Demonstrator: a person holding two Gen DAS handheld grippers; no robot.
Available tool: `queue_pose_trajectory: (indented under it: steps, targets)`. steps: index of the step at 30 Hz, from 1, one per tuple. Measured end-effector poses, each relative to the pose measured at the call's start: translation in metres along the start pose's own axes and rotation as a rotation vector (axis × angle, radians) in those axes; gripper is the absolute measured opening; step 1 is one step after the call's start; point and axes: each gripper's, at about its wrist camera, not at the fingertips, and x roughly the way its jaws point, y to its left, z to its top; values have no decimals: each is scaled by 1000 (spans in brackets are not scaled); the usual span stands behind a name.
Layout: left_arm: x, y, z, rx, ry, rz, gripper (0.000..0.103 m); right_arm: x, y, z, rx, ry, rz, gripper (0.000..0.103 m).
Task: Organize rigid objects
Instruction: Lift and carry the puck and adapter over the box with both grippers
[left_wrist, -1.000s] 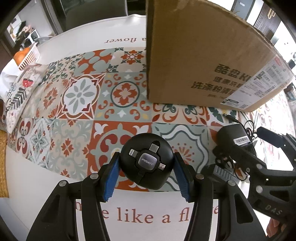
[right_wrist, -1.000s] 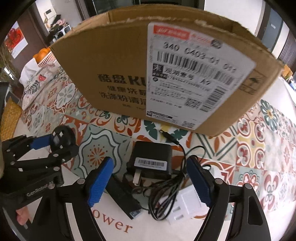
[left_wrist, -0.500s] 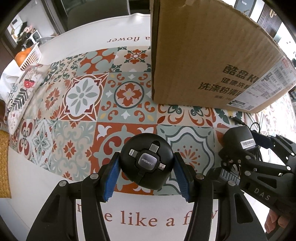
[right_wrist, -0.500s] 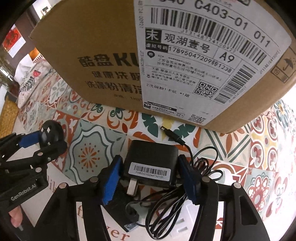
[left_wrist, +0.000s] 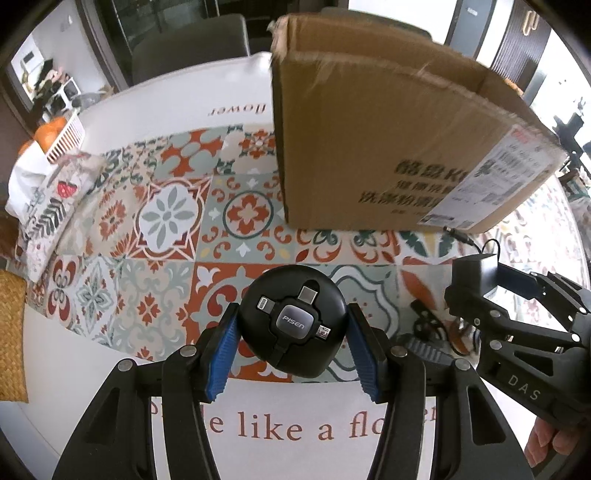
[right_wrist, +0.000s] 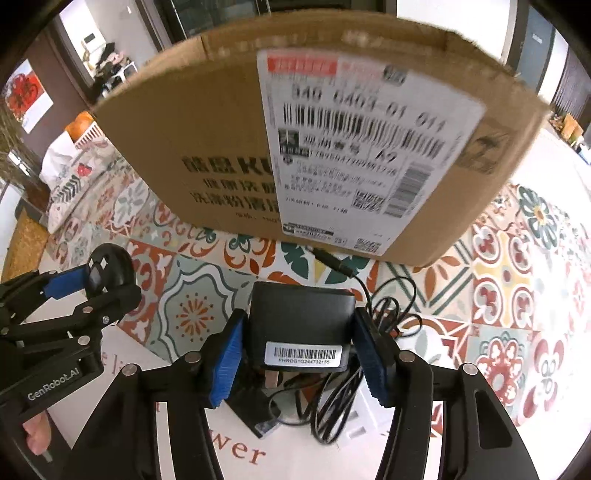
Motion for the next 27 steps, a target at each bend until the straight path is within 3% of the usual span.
queue_pose_trajectory:
  steps: [17,27]
  targets:
    - [-69,-14,3,34,-147,-49,55,-75,5,-2,31,-153,-11,57]
    - [-118,-18,12,55,-268,-89,55,-132,12,6,21,-297,-8,57]
